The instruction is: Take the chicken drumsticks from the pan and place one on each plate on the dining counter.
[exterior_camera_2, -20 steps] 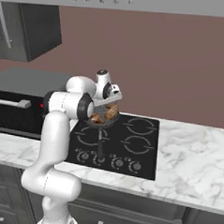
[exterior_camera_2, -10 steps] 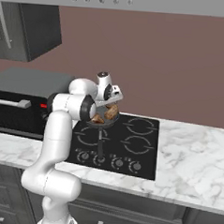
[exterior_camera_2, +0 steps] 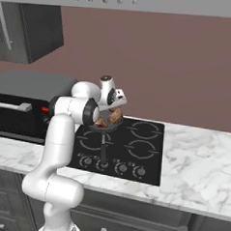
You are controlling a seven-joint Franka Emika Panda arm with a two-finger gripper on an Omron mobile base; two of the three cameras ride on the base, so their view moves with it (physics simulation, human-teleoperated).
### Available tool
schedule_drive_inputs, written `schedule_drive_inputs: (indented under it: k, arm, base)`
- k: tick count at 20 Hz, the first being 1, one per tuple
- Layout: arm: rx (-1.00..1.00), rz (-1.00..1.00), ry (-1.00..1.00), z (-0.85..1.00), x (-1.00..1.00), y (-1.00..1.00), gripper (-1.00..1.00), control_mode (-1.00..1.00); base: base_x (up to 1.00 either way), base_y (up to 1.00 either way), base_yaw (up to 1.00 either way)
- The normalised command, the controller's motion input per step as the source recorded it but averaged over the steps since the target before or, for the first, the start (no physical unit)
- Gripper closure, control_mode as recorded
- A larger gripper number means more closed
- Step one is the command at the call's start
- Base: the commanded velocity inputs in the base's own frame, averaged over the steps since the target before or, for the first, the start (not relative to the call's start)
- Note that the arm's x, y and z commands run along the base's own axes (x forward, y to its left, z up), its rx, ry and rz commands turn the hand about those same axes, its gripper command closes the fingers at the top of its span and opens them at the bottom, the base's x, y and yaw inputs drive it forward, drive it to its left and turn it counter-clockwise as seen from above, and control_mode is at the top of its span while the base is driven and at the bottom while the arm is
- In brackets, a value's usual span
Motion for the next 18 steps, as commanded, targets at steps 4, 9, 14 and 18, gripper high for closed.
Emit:
schedule_drive_inputs:
  k: [4,9,14,18]
  arm:
    - [0.00,0.02,-0.02,-0.15,0.08,-0.07,-1.00,-1.00]
    - [0.00,0.05,-0.03,-0.10,0.05,-0.04,-1.00,-1.00]
    - [0.00,0.05,-0.01,-0.06,0.02,-0.01,1.00,-1.00]
    - [0.00,0.06,0.00,-0.08,0.00,-0.07,1.00,-1.00]
  base:
    - [0.00,0.00,0.00]
    - [0.00,0.00,0.00]
    - [0.00,0.00,0.00]
    - [0.00,0.00,0.00]
